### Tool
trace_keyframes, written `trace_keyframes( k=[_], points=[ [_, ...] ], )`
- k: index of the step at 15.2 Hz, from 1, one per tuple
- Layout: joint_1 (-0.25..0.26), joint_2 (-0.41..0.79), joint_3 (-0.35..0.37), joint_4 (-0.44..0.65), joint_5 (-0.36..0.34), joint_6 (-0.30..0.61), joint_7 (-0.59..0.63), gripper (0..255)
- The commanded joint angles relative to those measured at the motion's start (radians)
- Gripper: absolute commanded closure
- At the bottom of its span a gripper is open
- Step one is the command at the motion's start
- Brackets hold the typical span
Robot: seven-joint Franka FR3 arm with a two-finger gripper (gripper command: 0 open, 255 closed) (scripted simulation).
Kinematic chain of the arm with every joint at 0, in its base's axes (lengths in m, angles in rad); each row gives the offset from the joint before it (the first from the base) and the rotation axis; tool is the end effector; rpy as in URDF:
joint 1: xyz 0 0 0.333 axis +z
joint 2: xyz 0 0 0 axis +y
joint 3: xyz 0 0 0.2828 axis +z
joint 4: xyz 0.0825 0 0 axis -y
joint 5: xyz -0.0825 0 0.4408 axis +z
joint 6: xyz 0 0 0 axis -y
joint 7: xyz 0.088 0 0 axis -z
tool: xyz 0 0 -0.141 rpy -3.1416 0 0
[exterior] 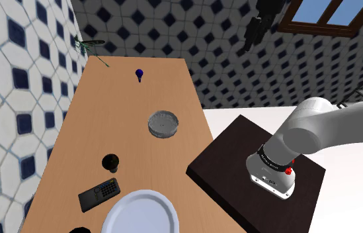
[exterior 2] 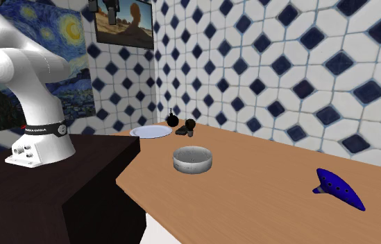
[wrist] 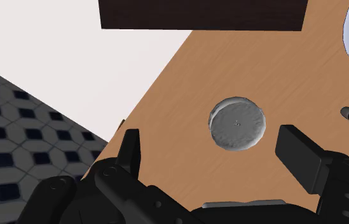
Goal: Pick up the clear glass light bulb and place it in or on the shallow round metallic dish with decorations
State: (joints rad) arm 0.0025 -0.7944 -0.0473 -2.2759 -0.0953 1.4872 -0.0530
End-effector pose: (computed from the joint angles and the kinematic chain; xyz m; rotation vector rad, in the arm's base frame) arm 0.3758 -0.0336 0.5709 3.0801 0.0216 0.0037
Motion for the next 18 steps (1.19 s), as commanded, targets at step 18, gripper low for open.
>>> trace_keyframes(
  k=[18],
  points=[
    [0.086, 0.169, 0.273, -0.249, 0.238, 0.416, 0.375, 0]
  ],
)
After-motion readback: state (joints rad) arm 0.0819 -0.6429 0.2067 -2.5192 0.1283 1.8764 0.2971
